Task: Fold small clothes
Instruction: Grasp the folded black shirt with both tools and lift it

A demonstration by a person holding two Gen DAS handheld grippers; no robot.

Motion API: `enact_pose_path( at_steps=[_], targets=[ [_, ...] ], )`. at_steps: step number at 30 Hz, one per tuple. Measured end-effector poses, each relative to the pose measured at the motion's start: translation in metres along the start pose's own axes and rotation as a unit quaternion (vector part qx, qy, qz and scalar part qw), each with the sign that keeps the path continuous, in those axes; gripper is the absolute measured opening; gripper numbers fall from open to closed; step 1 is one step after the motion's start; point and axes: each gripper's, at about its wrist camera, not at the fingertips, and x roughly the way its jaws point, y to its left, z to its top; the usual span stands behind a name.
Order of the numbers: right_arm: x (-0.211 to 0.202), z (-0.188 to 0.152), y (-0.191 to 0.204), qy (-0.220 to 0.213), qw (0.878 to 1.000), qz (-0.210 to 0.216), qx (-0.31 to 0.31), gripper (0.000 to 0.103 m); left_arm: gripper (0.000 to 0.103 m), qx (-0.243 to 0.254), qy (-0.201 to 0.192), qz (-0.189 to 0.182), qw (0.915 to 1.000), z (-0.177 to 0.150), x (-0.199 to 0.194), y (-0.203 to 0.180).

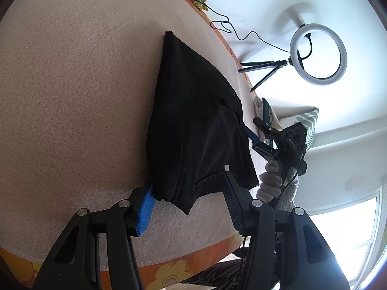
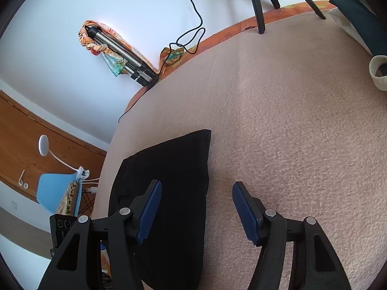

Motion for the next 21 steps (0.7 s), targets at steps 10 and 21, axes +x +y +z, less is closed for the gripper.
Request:
enact_pose_path(
  at_steps=[10,21],
  targets=[
    [0.029,0.004,0.01,0.015,0.998,0.061,0.001,0.042,0.052,0.016,-0.009,-0.021,0.9996,0.011,0.018,-0.008],
    [0.045,0.008,0.03,0.01,1.0,0.005,-0.028,0.011,0.01,0.072,-0.019,0.023,0.997,0.017,0.031,-0.015]
  ],
)
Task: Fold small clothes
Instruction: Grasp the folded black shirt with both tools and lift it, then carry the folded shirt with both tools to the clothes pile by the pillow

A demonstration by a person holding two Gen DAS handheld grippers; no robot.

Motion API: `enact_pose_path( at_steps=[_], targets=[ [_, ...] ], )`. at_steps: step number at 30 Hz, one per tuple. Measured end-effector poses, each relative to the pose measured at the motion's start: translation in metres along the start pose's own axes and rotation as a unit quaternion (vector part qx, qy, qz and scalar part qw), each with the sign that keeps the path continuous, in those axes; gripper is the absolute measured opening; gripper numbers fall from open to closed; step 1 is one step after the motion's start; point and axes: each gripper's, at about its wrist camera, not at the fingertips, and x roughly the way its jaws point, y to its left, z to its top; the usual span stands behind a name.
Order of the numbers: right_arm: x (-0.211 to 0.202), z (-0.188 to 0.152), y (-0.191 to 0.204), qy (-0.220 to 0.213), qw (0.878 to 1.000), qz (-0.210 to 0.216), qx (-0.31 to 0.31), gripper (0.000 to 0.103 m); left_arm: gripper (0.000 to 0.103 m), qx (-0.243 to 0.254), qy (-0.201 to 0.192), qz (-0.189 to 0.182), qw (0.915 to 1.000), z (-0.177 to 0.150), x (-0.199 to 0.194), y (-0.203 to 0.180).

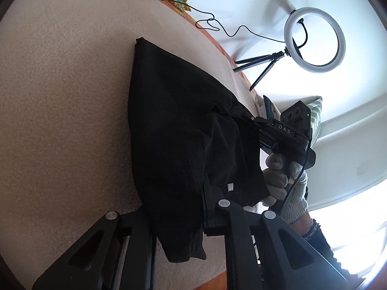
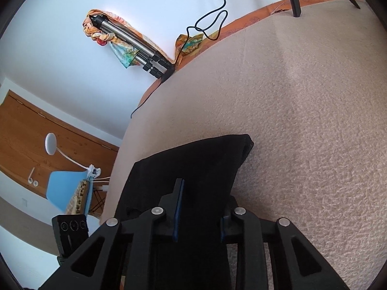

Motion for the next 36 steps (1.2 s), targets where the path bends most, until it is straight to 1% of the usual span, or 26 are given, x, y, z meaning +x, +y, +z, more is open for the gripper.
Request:
enact_pose_path(
  at_steps=[1,2,3,6,9,16,19,22,26,32,36],
  targets=[
    [0.0,0.0,0.004,0.001,1.0,-0.013,-0.009,0.009,0.007,0.006,-0.003,0.003,1.0,0.0,-0.002,-0.001],
    [-0.001,0.0,0.008,0.001,1.0,-0.025,-0.019,0.006,0.006,0.013,-0.007,0.005,0.9999,-0.001,-0.003,-0.003],
    [-0.002,0.0,0.014,-0.001,0.999,-0.034,-0.03,0.005,0.006,0.022,-0.01,0.007,0.9997,-0.001,-0.006,-0.006],
    [-0.01,0.001,0.032,-0.012,0.997,-0.054,-0.059,0.004,0.006,0.048,-0.019,0.007,0.9986,-0.001,-0.013,-0.017],
    [-0.022,0.001,0.051,-0.026,0.993,-0.074,-0.089,0.003,0.005,0.06,-0.025,-0.001,0.9979,0.0,-0.02,-0.026],
    [-0.053,0.001,0.075,-0.046,0.988,-0.087,-0.123,0.003,0.005,0.104,-0.034,-0.003,0.994,0.001,-0.028,-0.049],
    [-0.069,0.003,0.079,-0.056,0.986,-0.088,-0.127,0.003,0.005,0.109,-0.032,-0.01,0.9935,0.004,-0.024,-0.054],
    [-0.087,0.007,0.079,-0.068,0.985,-0.09,-0.13,0.003,0.005,0.113,-0.029,-0.017,0.993,0.01,-0.014,-0.064],
    [-0.113,0.016,0.07,-0.079,0.983,-0.103,-0.13,0.003,0.005,0.138,-0.025,-0.032,0.9895,0.02,0.001,-0.084],
    [-0.161,0.037,0.048,-0.101,0.979,-0.126,-0.125,0.003,0.005,0.178,-0.024,-0.056,0.9822,0.042,0.033,-0.116],
    [-0.198,0.054,0.029,-0.119,0.975,-0.144,-0.122,0.003,0.005,0.204,-0.025,-0.07,0.9762,0.053,0.055,-0.15]
  ],
)
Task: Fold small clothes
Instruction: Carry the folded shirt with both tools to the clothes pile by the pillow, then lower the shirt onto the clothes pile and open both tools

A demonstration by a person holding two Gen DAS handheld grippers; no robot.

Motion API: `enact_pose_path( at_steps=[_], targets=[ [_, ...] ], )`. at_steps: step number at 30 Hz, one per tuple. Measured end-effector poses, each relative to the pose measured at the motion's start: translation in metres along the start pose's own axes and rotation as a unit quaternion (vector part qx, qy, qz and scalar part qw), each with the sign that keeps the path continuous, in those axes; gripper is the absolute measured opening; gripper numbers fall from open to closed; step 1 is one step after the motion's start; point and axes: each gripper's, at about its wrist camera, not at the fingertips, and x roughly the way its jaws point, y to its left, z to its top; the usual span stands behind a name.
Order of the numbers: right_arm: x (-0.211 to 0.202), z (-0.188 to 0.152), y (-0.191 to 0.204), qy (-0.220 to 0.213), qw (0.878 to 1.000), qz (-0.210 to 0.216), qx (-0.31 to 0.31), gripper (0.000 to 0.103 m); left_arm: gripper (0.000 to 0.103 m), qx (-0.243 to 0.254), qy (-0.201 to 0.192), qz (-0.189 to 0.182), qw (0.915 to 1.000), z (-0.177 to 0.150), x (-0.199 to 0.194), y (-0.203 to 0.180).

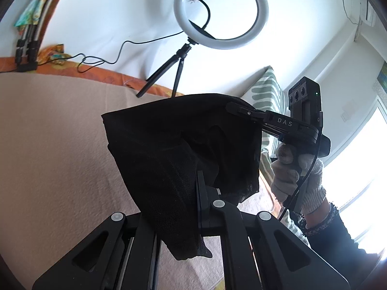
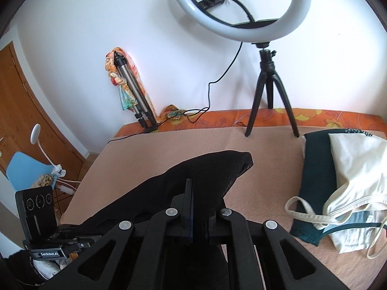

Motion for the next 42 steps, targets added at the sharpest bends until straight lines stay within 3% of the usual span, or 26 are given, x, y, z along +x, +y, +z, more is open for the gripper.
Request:
enact_pose_path(
  at_steps=[11,22,26,29,31,32,33,34,35,36,38,39,42],
  targets=[
    [-0.054,0.051,-0.087,-0.042,0.997,-0.058,-0.001,0.003,0.005,0.055,-0.013,-0.033,0.9979,0.061,0.087,-0.063],
    [-0.09,0.097,-0.181,-0.076,0.992,-0.098,-0.008,0.003,0.005,0.117,-0.026,-0.052,0.9914,0.093,0.175,-0.123],
    [-0.084,0.1,-0.217,-0.064,0.992,-0.11,-0.007,0.003,0.005,0.129,-0.009,-0.051,0.9903,0.084,0.217,-0.131],
    [-0.075,0.095,-0.25,-0.041,0.992,-0.12,-0.007,0.003,0.005,0.097,0.032,-0.067,0.9925,0.071,0.248,-0.121],
    [-0.063,0.088,-0.272,-0.018,0.991,-0.131,0.001,0.004,0.015,0.076,0.068,-0.059,0.9931,0.058,0.264,-0.113],
    [-0.056,0.084,-0.28,-0.007,0.988,-0.156,-0.001,0.007,0.026,0.07,0.084,-0.05,0.9928,0.052,0.268,-0.11],
    [-0.05,0.08,-0.287,0.004,0.982,-0.19,-0.001,0.014,0.031,0.067,0.099,-0.043,0.9919,0.046,0.272,-0.109],
    [-0.049,0.075,-0.296,0.013,0.977,-0.215,0.003,0.038,0.036,0.064,0.108,-0.041,0.9912,0.041,0.273,-0.107],
    [-0.048,0.071,-0.302,0.014,0.972,-0.235,0.007,0.049,0.04,0.065,0.112,-0.04,0.9908,0.036,0.271,-0.106],
    [-0.049,0.067,-0.306,0.009,0.97,-0.244,0.011,0.049,0.042,0.07,0.111,-0.038,0.9907,0.032,0.267,-0.107],
    [-0.053,0.064,-0.309,-0.001,0.968,-0.25,0.024,0.052,0.063,0.087,0.106,-0.028,0.9902,0.025,0.259,-0.11],
    [-0.056,0.062,-0.309,-0.006,0.967,-0.252,0.028,0.059,0.067,0.094,0.109,-0.02,0.9894,0.021,0.256,-0.112],
    [-0.062,0.058,-0.297,-0.021,0.964,-0.266,0.016,0.061,0.07,0.101,0.118,0.011,0.9878,0.013,0.247,-0.115]
  ],
)
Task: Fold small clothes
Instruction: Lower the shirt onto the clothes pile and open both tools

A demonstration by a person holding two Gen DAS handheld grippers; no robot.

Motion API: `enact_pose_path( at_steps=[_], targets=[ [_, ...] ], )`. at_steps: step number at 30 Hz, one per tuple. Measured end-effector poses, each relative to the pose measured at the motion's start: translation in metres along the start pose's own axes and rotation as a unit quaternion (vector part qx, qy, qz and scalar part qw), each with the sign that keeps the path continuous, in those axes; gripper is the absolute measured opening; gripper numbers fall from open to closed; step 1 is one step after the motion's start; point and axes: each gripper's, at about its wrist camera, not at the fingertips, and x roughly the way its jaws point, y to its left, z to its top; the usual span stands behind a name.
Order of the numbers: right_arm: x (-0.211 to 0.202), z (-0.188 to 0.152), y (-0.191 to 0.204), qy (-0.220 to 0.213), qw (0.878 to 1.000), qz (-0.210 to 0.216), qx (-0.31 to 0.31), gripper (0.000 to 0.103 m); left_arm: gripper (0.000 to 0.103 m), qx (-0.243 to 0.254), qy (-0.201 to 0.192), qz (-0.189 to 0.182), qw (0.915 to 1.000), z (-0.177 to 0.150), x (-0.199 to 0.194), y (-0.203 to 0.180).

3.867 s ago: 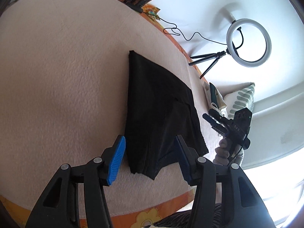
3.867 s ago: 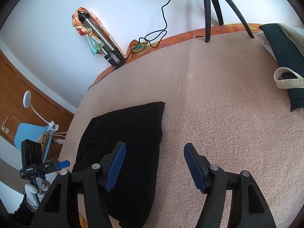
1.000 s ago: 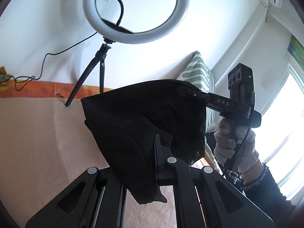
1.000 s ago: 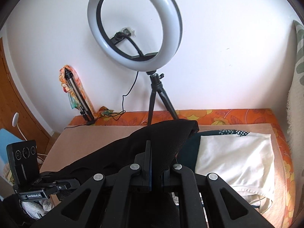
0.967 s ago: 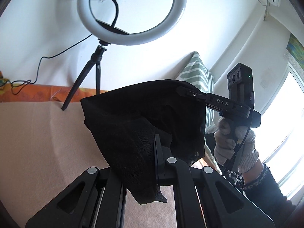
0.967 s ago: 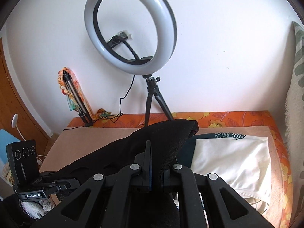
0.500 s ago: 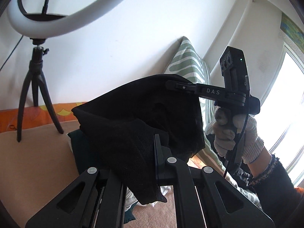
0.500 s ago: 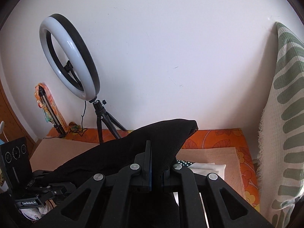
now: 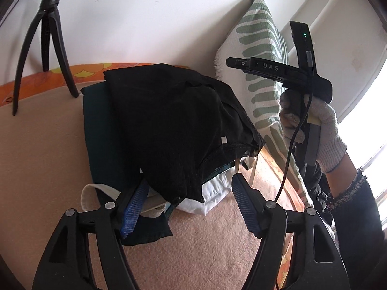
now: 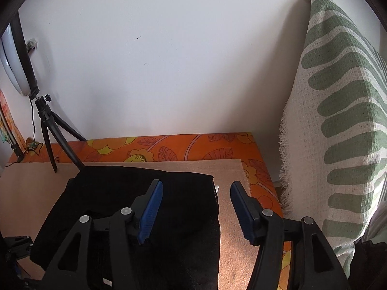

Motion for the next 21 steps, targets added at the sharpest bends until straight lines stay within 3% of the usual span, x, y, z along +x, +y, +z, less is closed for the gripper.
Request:
enact_pose_path(
  at_steps=[6,21],
  targets=[
    [-0.021,-0.005,0.022,-0.007,1.0,0.005,-0.008,0.063,0.07,0.019,-0.018,0.02,0.9994,-0.003,-0.019,-0.001],
    [-0.112,-0.046,0.078,-0.026,0.999,-0.019,0.003,0.086,0.073,0.062,-0.057,0.061,0.9946,-0.024,-0.095,-0.033]
  ],
)
